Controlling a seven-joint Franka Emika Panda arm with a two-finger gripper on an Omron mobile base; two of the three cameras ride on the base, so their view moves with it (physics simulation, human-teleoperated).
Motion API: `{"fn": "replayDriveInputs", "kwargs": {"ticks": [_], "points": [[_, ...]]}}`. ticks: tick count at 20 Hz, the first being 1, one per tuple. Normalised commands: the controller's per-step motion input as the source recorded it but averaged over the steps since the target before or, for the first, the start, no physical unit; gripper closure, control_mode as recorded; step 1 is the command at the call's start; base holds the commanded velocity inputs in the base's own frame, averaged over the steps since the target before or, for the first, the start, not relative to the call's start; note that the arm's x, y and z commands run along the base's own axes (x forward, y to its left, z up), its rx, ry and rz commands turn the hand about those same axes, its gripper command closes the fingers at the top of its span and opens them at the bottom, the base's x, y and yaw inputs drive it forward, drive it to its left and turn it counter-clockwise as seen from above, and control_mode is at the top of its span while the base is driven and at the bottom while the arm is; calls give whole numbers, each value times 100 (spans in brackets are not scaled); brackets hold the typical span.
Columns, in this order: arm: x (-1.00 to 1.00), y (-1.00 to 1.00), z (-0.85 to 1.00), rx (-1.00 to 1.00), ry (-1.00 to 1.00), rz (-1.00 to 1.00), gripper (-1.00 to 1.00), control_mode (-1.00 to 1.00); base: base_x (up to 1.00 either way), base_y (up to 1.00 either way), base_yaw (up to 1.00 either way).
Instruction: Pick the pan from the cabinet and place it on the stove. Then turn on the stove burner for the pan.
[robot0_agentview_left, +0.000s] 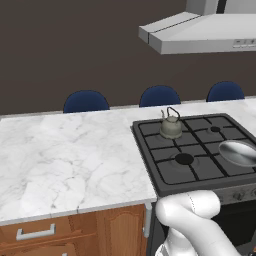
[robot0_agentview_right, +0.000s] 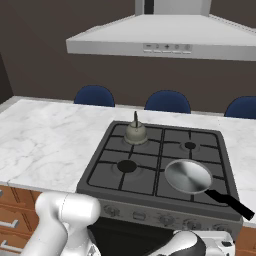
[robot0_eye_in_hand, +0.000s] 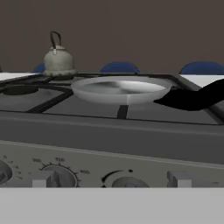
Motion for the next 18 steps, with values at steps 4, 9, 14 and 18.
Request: {"fn": "replayDriveInputs", "kwargs": {"ticks": [4, 9, 14, 18], "points": [[10, -14, -35, 6, -9, 0, -100, -100, 0, 0, 0], [13, -19, -19, 4, -3, -1, -100, -100, 0, 0, 0], [7, -34, -8, 3, 0, -5, -100, -100, 0, 0, 0], [0, -48, -10, 3, 0, -9, -100, -100, 0, 0, 0]]}}
